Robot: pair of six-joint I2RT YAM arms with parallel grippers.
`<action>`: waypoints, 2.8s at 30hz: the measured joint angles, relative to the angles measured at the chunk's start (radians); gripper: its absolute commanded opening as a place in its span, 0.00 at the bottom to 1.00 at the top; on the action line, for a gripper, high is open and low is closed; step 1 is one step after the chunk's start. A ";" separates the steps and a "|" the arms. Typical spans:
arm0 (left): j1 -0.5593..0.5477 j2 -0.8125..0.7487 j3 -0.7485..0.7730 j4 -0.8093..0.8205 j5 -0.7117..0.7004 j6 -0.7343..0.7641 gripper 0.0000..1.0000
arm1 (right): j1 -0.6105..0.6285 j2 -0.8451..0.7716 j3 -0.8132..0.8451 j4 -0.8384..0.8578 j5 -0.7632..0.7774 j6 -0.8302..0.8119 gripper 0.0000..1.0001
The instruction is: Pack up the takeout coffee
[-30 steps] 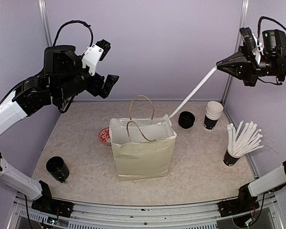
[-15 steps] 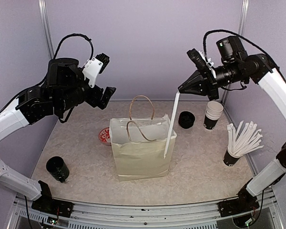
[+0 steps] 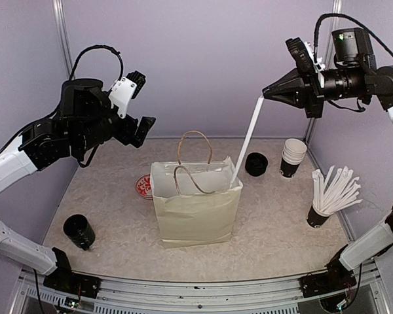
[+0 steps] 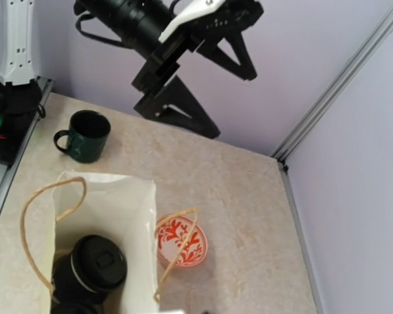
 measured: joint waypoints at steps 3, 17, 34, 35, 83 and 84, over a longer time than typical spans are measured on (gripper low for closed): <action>0.000 0.000 0.000 0.002 0.000 0.003 0.99 | 0.000 0.006 0.009 0.005 0.000 0.001 0.00; 0.000 -0.030 -0.068 0.026 0.022 -0.002 0.99 | 0.037 0.148 0.002 -0.006 0.041 -0.015 0.00; 0.009 -0.040 -0.117 0.053 0.023 -0.013 0.99 | 0.256 0.379 0.111 -0.009 -0.093 0.014 0.22; 0.010 -0.040 -0.119 0.053 0.024 -0.013 0.99 | 0.257 0.383 0.107 -0.007 -0.092 0.017 0.32; 0.443 -0.012 -0.257 0.390 0.398 -0.309 0.86 | -0.783 -0.141 -0.634 -0.132 0.514 -0.041 0.51; 0.443 -0.012 -0.258 0.390 0.400 -0.310 0.86 | -0.783 -0.136 -0.636 -0.137 0.518 -0.041 0.50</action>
